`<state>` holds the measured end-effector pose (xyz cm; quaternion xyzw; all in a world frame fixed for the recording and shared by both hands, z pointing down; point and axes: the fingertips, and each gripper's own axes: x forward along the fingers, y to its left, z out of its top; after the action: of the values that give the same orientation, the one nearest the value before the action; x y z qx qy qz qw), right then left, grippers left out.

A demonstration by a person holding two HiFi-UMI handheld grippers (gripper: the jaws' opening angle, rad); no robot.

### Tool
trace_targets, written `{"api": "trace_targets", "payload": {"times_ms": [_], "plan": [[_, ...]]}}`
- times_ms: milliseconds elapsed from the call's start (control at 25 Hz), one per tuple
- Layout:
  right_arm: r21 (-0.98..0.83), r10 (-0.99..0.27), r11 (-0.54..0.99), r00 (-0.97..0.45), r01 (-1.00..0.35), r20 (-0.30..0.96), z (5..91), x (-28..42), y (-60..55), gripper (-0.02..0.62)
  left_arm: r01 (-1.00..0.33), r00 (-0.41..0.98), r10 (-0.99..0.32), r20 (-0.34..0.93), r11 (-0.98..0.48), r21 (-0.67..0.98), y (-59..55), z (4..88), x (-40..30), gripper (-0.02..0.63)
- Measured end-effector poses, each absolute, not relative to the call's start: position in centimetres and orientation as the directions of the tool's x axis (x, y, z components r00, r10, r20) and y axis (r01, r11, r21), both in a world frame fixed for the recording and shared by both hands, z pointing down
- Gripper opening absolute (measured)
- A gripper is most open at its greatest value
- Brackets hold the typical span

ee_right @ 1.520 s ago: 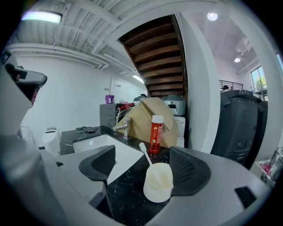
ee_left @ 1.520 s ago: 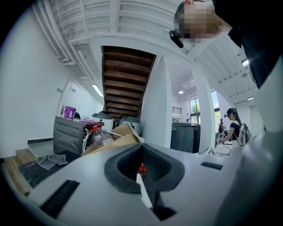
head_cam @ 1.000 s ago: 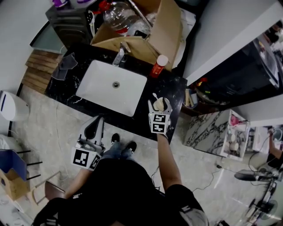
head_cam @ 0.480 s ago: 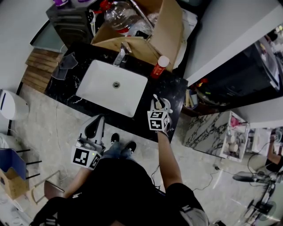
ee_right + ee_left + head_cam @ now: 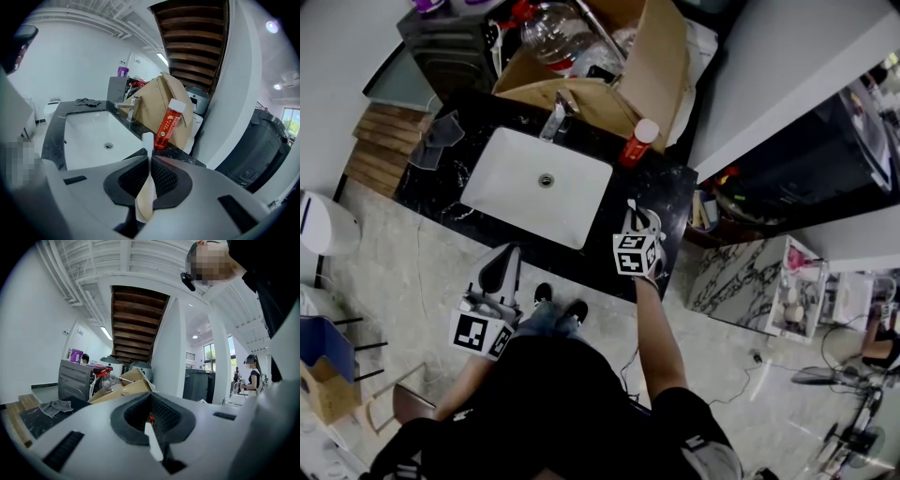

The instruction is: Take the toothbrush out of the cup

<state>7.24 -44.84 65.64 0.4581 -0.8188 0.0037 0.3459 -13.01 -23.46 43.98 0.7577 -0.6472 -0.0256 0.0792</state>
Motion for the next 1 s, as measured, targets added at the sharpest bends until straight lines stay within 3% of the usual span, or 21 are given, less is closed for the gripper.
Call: {"api": "trace_targets", "payload": {"times_ms": [520,800,1000], "plan": [[0.281,-0.832,0.49,-0.347,-0.825,0.433,59.6,8.8,-43.6,0.035,-0.964,0.219,-0.975,0.025,-0.212,0.157,-24.2,43.1,-11.7,0.003],[0.202,-0.886,0.425,-0.36,-0.882,0.294,52.6,10.2,-40.1,0.035,-0.951,0.269,-0.963,-0.006,-0.266,0.157,-24.7,42.3,-10.6,0.004],[0.254,-0.922,0.377,-0.336,-0.891,0.191,47.5,11.5,-36.8,0.034,-0.938,0.31,-0.951,-0.022,-0.31,0.156,-25.1,41.9,-9.8,0.003]]}}
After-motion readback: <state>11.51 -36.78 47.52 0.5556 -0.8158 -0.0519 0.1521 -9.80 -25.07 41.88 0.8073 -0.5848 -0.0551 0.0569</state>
